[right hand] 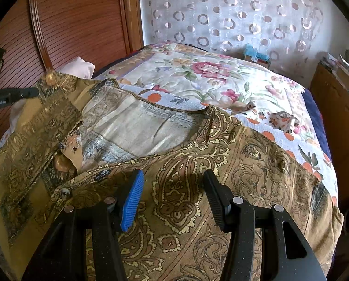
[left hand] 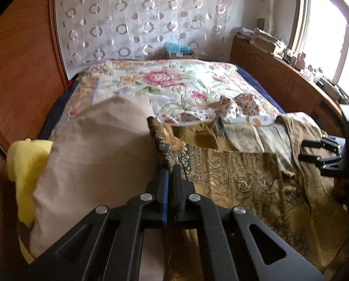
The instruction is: Fold small clothes
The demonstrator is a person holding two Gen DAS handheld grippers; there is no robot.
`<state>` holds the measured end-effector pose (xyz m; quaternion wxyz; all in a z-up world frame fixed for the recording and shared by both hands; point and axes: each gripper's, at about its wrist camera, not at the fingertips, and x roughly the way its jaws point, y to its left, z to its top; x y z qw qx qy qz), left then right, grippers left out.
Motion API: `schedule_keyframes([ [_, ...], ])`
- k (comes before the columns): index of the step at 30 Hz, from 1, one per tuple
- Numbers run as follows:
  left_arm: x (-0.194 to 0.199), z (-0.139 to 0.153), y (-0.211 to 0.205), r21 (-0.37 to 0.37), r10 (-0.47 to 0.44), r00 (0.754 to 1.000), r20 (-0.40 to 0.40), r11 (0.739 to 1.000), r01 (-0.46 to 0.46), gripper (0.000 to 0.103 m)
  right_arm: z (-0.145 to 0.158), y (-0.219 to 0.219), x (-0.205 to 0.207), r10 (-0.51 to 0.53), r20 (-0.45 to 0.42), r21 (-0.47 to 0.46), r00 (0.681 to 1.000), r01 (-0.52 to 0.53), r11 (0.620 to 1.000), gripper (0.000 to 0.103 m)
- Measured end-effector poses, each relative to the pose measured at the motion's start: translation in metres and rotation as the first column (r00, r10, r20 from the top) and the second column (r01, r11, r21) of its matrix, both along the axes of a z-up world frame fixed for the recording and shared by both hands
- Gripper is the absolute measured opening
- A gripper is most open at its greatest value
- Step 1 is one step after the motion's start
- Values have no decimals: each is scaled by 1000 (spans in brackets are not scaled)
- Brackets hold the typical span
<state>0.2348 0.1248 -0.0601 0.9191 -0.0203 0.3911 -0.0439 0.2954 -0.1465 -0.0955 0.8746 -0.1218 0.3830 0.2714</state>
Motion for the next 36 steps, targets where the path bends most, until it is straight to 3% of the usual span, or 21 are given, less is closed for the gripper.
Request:
schedule_keyframes([
  [7, 9, 16, 21, 62, 42, 998, 45, 997, -45, 3, 0, 0, -2, 4, 17, -1, 1000, -4, 1000, 55],
  [13, 19, 11, 43, 100, 86, 996, 35, 991, -89, 3, -1, -1, -2, 5, 18, -3, 1000, -5, 1000, 56],
  [22, -6, 22, 38, 84, 118, 990, 74, 989, -124, 4, -1, -1, -3, 7, 19, -4, 1000, -6, 1000, 56],
  [24, -17, 26, 31, 77, 113, 989, 92, 990, -120, 10, -1, -1, -2, 7, 18, -3, 1000, -7, 1000, 56],
  [26, -27, 29, 23, 75, 104, 988, 115, 991, -113, 31, 0, -2, -2, 8, 15, 1, 1000, -8, 1000, 56],
  [30, -49, 33, 5, 44, 69, 987, 148, 996, -76, 55, 4, -9, -11, -12, 35, -15, 999, 12, 1000, 56],
  [32, -58, 33, -5, 18, 35, 988, 153, 999, -38, 75, 13, -18, -22, -19, 48, 9, 999, 19, 1000, 56],
  [36, -72, 29, -25, 18, -16, 988, 154, 1000, 13, 80, 30, -44, -50, -58, 85, 42, 995, 55, 998, 56],
])
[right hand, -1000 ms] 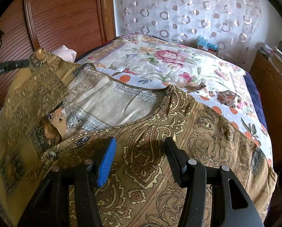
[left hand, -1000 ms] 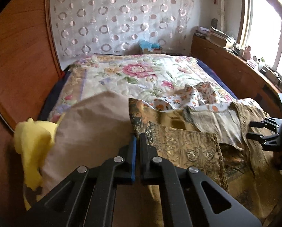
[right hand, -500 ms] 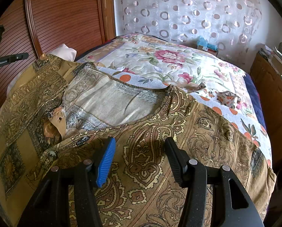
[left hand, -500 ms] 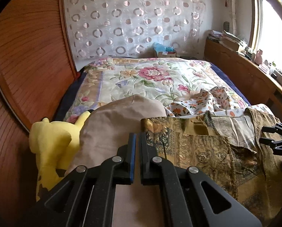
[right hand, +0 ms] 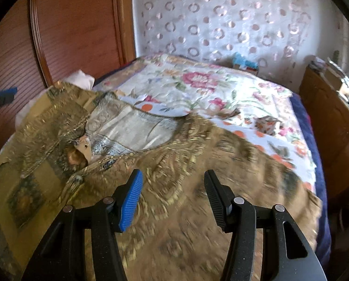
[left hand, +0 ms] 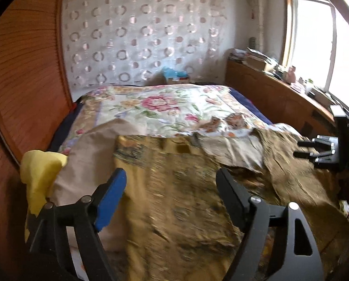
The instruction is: Fold small clothes
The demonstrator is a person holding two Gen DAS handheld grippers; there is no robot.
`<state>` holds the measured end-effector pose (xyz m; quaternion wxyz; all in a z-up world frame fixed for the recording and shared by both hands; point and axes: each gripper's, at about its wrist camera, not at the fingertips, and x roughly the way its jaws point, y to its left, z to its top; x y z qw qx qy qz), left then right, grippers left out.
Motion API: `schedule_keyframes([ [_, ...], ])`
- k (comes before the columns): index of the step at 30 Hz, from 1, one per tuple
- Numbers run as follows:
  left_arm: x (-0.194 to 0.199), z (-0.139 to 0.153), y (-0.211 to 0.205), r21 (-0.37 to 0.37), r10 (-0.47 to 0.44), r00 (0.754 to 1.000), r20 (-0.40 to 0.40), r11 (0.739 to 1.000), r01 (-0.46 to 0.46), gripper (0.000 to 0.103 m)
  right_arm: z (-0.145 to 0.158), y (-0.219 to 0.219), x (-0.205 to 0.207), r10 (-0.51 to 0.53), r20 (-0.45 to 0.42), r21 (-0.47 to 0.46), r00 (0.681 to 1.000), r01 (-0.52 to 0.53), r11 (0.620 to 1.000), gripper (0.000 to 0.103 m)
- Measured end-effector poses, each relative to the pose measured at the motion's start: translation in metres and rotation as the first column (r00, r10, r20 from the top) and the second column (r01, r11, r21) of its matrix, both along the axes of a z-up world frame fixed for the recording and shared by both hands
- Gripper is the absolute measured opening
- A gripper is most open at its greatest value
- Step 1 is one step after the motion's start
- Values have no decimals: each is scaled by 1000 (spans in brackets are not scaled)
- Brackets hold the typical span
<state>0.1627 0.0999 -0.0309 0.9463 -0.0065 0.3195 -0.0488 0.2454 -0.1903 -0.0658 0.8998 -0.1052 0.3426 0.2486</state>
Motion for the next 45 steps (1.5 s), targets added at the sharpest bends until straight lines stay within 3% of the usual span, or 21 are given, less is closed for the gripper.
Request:
schedule_keyframes([
  [3, -11, -3, -18, 1, -25, 1000, 3, 1000, 25, 80, 4, -22, -21, -41, 12, -1, 999, 41, 999, 62],
  [16, -58, -19, -72, -23, -106, 994, -9, 994, 106, 80, 5, -121, -104, -235, 29, 2, 972, 235, 972, 62],
  [23, -79, -23, -87, -10, -117, 993, -9, 993, 117, 79, -1, -160, -128, -327, 5, -5, 945, 327, 945, 62],
  [33, -93, -38, -103, -7, -136, 990, -40, 991, 136, 80, -11, -195, -135, -373, -110, 67, 921, 381, 922, 62],
  [45, -100, -43, -110, -28, -143, 988, -52, 990, 142, 80, -21, -204, -124, -350, -183, 129, 919, 375, 918, 62],
])
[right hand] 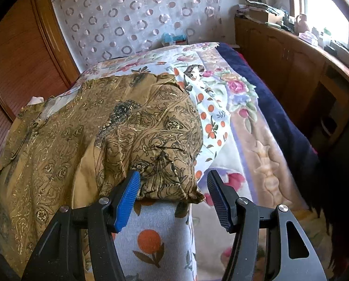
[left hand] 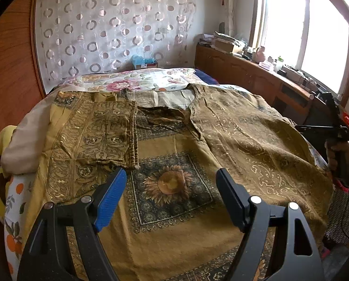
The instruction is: Fold small clothes
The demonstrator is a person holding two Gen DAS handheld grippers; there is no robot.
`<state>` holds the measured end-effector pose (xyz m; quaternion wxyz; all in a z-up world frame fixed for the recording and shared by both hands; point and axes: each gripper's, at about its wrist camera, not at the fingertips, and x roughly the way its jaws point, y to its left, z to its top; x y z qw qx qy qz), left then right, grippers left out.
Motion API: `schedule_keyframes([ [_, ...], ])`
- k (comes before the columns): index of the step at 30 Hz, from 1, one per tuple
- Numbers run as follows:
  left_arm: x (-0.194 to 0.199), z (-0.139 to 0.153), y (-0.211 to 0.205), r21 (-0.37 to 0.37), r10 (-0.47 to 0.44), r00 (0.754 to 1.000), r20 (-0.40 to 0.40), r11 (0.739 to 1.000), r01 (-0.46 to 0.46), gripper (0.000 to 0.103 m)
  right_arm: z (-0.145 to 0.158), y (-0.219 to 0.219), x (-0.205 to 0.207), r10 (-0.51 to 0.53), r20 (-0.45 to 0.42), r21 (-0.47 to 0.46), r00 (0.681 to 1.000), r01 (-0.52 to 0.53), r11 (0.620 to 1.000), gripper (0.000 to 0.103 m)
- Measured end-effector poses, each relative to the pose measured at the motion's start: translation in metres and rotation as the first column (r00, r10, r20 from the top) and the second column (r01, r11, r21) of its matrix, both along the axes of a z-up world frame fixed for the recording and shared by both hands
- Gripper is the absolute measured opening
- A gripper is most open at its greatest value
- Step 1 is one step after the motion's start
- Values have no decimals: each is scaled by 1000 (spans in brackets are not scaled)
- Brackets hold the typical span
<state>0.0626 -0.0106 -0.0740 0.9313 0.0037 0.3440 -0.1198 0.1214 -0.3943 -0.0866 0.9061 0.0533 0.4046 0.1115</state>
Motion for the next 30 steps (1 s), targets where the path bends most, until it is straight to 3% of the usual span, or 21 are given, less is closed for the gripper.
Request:
schedule_keyframes([
  [9, -4, 1, -2, -8, -2, 1000, -3, 1000, 1, 80, 0, 5, 2, 45, -4, -8, 999, -45, 999, 30],
  [15, -4, 0, -2, -8, -1, 1000, -4, 1000, 0, 80, 7, 25, -1, 56, 32, -154, 998, -51, 987, 10],
  [22, -5, 0, -2, -10, -1, 1000, -4, 1000, 1, 80, 38, 53, -7, 69, 167, -215, 983, -32, 976, 8],
  [26, -7, 0, -4, -16, -1, 1000, 2, 1000, 1, 80, 54, 84, -18, 146, 225, -203, 963, -100, 974, 8],
  [30, -11, 1, -5, -21, -1, 1000, 9, 1000, 1, 80, 47, 120, -28, 241, 202, -197, 949, -202, 959, 8],
])
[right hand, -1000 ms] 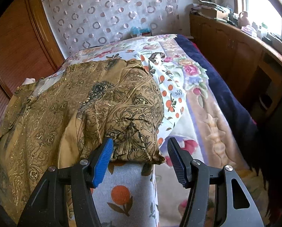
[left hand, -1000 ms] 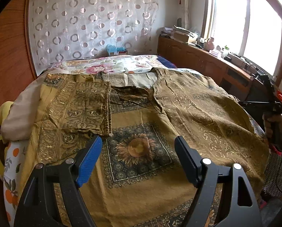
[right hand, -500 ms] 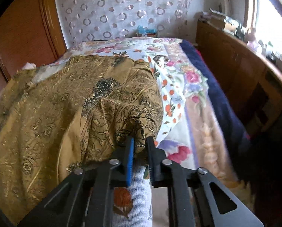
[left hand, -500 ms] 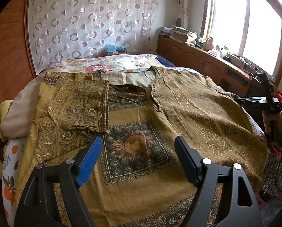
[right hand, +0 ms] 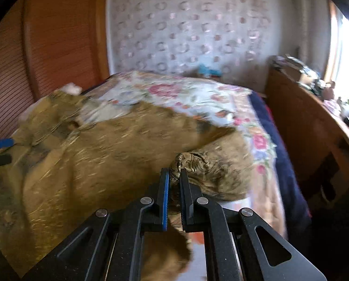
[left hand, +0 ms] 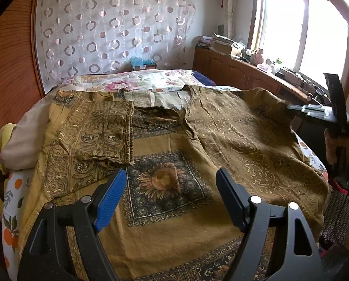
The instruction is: Fold small clothes
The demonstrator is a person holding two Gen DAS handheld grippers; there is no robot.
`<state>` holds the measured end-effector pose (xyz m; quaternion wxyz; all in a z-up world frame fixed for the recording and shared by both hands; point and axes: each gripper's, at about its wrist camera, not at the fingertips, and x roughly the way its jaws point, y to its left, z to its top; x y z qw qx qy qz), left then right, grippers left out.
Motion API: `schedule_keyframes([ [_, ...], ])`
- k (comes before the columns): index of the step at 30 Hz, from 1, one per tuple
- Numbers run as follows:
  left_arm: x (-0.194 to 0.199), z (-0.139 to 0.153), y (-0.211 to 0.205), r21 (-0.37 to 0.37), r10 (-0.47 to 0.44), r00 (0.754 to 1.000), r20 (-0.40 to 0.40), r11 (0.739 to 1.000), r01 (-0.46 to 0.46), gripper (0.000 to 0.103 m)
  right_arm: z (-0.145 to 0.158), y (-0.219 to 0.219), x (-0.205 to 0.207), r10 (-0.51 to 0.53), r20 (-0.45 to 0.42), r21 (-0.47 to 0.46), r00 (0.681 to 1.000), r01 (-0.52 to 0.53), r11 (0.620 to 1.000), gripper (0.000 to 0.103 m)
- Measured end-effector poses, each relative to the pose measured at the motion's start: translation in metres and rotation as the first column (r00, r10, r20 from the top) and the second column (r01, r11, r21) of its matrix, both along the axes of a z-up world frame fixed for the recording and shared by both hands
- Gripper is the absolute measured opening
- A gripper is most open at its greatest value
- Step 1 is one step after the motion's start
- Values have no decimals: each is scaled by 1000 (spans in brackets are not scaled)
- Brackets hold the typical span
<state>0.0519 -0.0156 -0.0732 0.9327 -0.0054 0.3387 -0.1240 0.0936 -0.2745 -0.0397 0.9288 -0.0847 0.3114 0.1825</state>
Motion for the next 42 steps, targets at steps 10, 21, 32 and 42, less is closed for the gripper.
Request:
schedule_keyframes([
  [10, -1, 5, 2, -8, 1, 1000, 6, 1000, -1, 80, -45, 31, 1, 49, -118, -8, 992, -51, 999, 8],
  [21, -4, 6, -3, -15, -11, 1000, 11, 1000, 11, 80, -12, 10, -17, 25, -64, 58, 998, -22, 998, 48],
  [32, -4, 3, -9, -16, -27, 1000, -1, 999, 27, 80, -33, -18, 32, -92, -150, 69, 984, 103, 992, 50],
  [42, -3, 0, -10, -16, -32, 999, -9, 999, 32, 80, -46, -23, 76, -99, -251, 158, 963, 142, 977, 50],
])
